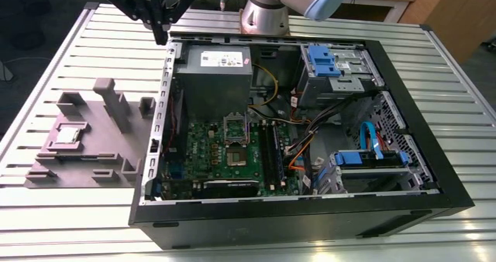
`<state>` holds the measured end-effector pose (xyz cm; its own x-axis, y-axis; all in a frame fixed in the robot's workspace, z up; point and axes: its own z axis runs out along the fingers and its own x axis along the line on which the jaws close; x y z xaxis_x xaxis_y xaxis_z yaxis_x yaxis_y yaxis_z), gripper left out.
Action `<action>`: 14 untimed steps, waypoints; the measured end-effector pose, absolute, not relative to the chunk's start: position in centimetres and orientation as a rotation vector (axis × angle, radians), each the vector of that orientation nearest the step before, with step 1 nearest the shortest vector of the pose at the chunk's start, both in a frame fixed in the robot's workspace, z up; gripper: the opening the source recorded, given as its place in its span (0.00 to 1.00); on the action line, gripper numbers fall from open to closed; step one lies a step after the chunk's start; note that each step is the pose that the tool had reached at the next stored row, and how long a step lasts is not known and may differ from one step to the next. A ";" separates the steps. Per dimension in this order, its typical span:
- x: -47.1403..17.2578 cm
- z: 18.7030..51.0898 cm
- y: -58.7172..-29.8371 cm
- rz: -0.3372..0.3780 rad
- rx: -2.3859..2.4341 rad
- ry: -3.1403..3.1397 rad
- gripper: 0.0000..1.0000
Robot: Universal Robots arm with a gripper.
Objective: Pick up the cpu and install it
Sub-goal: 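Reach for the cpu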
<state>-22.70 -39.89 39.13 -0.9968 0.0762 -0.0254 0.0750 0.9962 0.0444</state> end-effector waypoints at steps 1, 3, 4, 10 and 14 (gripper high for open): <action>-22.7 39.1 -39.9 0.068 0.118 3.112 0.10; -22.8 39.1 -39.9 0.068 0.118 3.112 0.10; -22.8 39.1 -39.9 0.068 0.118 3.112 0.10; -23.0 39.1 -39.9 0.068 0.118 3.112 0.10; -23.1 39.1 -39.9 0.068 0.118 3.112 0.10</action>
